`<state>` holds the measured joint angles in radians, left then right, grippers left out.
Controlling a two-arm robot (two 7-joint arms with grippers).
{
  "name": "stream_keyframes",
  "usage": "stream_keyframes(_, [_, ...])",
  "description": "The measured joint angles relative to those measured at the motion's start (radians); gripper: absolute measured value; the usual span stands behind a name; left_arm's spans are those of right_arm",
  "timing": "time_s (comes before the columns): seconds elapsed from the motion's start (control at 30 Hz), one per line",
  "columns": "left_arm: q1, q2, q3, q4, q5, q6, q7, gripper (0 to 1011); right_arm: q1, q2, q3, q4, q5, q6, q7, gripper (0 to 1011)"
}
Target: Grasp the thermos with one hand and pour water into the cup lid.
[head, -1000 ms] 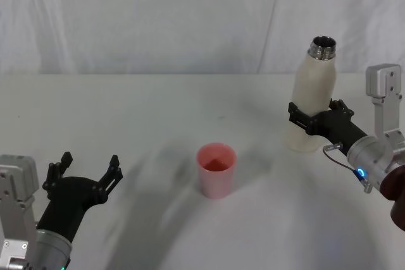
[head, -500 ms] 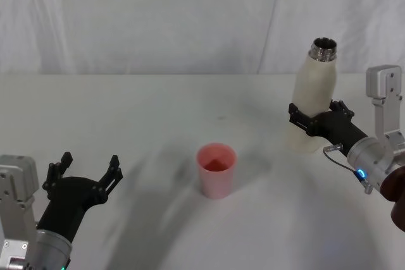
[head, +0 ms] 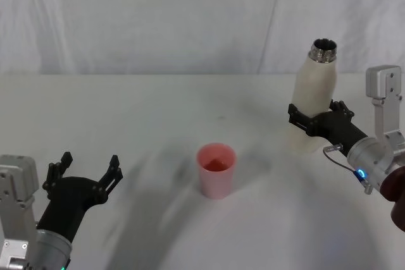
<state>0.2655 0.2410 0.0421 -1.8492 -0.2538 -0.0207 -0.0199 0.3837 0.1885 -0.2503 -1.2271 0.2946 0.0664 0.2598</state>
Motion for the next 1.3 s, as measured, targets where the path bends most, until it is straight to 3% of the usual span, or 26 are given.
stream_keyframes(1.3, [0.000, 0.000, 0.000, 0.000, 0.000, 0.000, 0.000, 1001, -0.008, 0.002, 0.003, -0.008, 0.001, -0.002, 0.005, 1000])
